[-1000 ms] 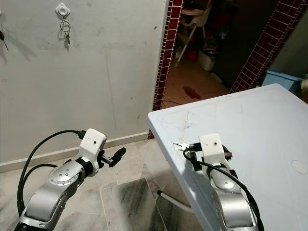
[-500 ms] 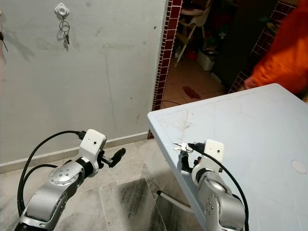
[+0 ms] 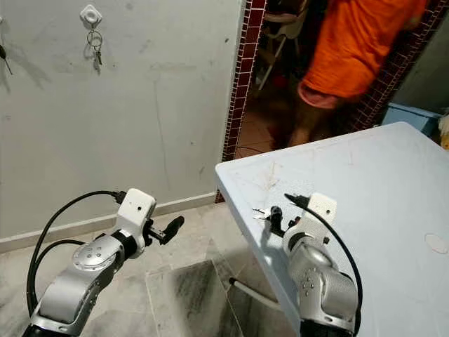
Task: Hang keys on a hook
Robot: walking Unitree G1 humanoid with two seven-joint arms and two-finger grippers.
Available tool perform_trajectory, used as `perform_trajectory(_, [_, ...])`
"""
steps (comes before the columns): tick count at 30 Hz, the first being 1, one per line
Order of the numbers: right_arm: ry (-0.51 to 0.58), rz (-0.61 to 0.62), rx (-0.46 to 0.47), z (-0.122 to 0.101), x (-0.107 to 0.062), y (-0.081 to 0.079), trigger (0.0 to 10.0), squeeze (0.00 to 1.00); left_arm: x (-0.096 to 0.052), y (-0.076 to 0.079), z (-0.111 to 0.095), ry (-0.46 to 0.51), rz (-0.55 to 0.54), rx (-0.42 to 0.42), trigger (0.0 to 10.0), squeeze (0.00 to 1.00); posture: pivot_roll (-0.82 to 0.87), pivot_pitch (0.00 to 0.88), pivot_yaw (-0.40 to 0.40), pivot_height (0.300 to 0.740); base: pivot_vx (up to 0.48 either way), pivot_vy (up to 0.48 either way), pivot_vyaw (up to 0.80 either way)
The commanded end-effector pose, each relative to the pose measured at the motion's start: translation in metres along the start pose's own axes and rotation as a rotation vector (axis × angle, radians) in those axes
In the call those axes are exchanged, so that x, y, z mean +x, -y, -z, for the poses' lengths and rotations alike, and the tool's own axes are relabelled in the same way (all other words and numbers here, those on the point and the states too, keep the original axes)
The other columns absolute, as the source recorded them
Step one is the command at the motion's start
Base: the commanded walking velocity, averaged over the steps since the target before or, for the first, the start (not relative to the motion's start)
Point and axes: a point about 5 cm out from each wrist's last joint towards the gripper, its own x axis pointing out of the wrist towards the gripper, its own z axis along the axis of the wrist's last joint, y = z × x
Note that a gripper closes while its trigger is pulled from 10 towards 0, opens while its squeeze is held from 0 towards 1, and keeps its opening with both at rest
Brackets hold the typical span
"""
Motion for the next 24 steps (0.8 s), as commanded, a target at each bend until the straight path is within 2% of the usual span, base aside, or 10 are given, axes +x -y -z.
perform_trajectory(1, [-0.042, -0.001, 0.071, 0.012, 0.002, -0.005, 10.0, 0.00, 0.001, 0.002, 0.000, -0.005, 0.014, -0.001, 10.0, 0.00, 0.12, 0.011, -0.105, 0.740, 0.000, 0.000, 0.00])
perform_trajectory(8, [-0.080, 0.015, 0.128, 0.020, 0.009, -0.008, 10.0, 0.00, -0.001, 0.011, -0.002, 0.004, 0.079, -0.044, 10.0, 0.00, 0.13, 0.015, -0.109, 0.740, 0.000, 0.000, 0.00])
perform_trajectory(10, [-0.091, 0.001, 0.151, 0.022, 0.012, -0.011, 10.0, 0.00, -0.001, 0.017, -0.001, -0.001, 0.130, -0.050, 10.0, 0.00, 0.13, 0.016, -0.111, 0.740, 0.000, 0.000, 0.00])
perform_trajectory(12, [-0.099, -0.001, 0.155, 0.023, 0.015, -0.013, 10.0, 0.00, -0.002, 0.024, -0.002, 0.002, 0.170, -0.036, 10.0, 0.00, 0.13, 0.016, -0.111, 0.740, 0.000, 0.000, 0.00])
perform_trajectory(20, [-0.126, 0.010, 0.174, 0.026, 0.022, -0.021, 10.0, 0.00, -0.002, 0.032, -0.002, -0.008, 0.231, -0.023, 10.0, 0.00, 0.13, 0.016, -0.113, 0.740, 0.000, 0.000, 0.00])
perform_trajectory(24, [-0.151, -0.008, 0.187, 0.030, 0.024, -0.029, 10.0, 0.00, -0.004, 0.037, -0.008, 0.033, 0.276, -0.011, 10.0, 0.00, 0.13, 0.017, -0.113, 0.740, 0.000, 0.000, 0.00])
